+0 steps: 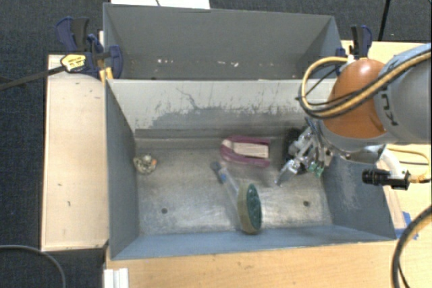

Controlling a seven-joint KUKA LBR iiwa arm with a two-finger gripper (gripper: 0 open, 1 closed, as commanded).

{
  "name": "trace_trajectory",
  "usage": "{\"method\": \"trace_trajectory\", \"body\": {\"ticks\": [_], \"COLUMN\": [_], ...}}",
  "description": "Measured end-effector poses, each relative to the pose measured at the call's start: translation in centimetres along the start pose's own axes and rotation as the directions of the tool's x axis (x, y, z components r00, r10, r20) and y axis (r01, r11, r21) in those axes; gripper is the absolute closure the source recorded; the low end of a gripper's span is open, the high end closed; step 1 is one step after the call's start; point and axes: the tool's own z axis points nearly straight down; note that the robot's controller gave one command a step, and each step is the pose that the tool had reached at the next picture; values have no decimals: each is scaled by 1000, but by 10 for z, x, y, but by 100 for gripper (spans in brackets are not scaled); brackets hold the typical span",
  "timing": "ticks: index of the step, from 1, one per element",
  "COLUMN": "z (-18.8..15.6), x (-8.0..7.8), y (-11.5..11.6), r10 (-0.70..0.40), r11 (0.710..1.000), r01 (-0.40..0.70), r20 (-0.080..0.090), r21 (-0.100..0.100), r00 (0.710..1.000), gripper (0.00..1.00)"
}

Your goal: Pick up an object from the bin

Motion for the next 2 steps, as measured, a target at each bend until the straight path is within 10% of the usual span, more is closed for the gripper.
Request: {"method": "trace_trajectory", "body": {"ticks": [1,2], "z": [4,13], "x": [-11,-10], "y": [3,-6], "r10": [36,41], "r11": [999,999], "r01": [-36,-41], "r20": [3,-7], "r21": [-7,11], "r00": [999,999], "gripper": [0,100]}}
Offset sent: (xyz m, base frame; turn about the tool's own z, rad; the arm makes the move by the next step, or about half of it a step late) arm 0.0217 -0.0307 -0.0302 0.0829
